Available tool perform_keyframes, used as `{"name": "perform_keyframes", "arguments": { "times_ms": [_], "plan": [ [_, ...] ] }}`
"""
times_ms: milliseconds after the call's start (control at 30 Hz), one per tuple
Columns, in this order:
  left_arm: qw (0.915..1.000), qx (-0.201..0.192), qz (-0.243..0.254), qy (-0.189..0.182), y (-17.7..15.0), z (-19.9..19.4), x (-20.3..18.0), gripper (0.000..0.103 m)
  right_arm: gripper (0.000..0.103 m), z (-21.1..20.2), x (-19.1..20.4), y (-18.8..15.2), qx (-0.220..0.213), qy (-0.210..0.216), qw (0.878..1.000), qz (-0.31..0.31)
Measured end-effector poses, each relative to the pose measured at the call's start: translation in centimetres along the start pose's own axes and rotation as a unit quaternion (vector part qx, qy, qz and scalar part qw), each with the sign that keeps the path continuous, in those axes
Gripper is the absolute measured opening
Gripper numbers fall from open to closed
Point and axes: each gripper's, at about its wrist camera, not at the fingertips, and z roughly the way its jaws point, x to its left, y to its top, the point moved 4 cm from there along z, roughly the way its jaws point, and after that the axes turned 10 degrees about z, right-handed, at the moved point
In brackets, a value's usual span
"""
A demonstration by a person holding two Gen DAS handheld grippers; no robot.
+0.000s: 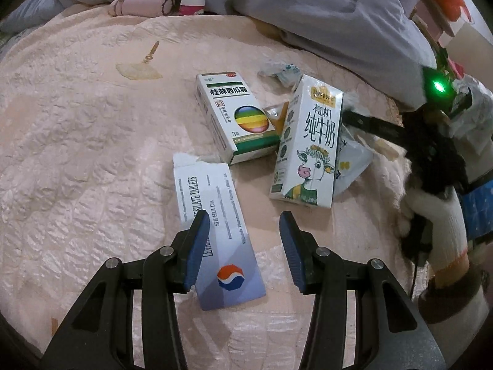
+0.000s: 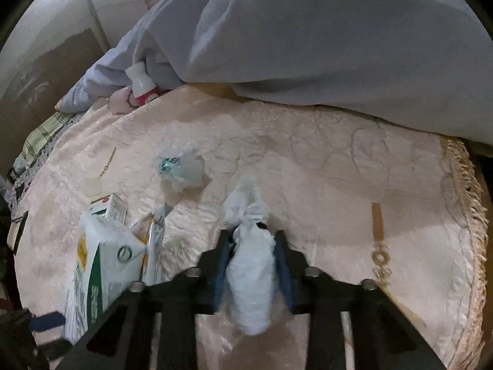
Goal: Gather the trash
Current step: 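Grasp the crumpled white tissue with the right gripper while the left gripper grasps the white medicine box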
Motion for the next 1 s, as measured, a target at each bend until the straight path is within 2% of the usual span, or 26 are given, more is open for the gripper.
{"name": "perform_keyframes", "arguments": {
  "times_ms": [167,267,333,433,533,600,667,700,733,800,1000],
  "plan": [
    [1.0,-0.006,-0.006,0.005,-0.6,-0.3,0.4,0.046,0.023,-4.5,-1.3,-1.7,-0.033,0.013,0.999,0.009],
    [0.9996,-0.013,0.007,0.023,-0.7,-0.1,0.1,0.047,0.023,-7.6,-1.9,-3.5,-0.043,0.022,0.999,0.012],
    [0.9993,-0.019,0.009,0.029,-0.6,0.2,0.0,0.061,0.023,-9.2,-2.0,-5.0,-0.044,0.032,0.998,0.015],
    [0.9979,-0.022,0.01,0.06,-0.3,0.8,0.4,0.062,0.023,-10.8,-2.0,-7.0,-0.042,0.045,0.998,0.027],
    [0.9976,-0.01,0.002,0.069,-0.5,1.1,1.2,0.062,0.023,-11.8,-1.7,-9.0,-0.037,0.055,0.997,0.035],
    [0.9985,0.012,-0.012,0.052,-1.2,1.6,2.0,0.061,0.023,-12.4,-1.3,-10.2,-0.037,0.055,0.997,0.03],
    [0.9989,0.016,-0.018,0.04,-2.0,1.5,2.3,0.054,0.023,-12.7,-0.9,-10.9,-0.036,0.057,0.997,0.028],
    [0.9988,0.014,-0.013,0.045,-2.2,1.1,2.1,0.043,0.023,-12.9,-0.7,-11.4,-0.035,0.062,0.997,0.03],
    [0.999,0.015,-0.011,0.042,-2.4,0.8,2.0,0.029,0.023,-13.1,-0.5,-11.7,-0.035,0.065,0.997,0.033],
    [0.9994,0.015,-0.018,0.026,-2.6,0.4,1.7,0.018,0.023,-13.3,-0.3,-12.2,-0.035,0.07,0.996,0.036],
    [0.9999,-0.009,0.008,-0.01,-2.6,-1.8,-1.5,0.016,0.023,-14.8,0.1,-13.5,-0.042,0.068,0.996,0.031]
  ]
}}
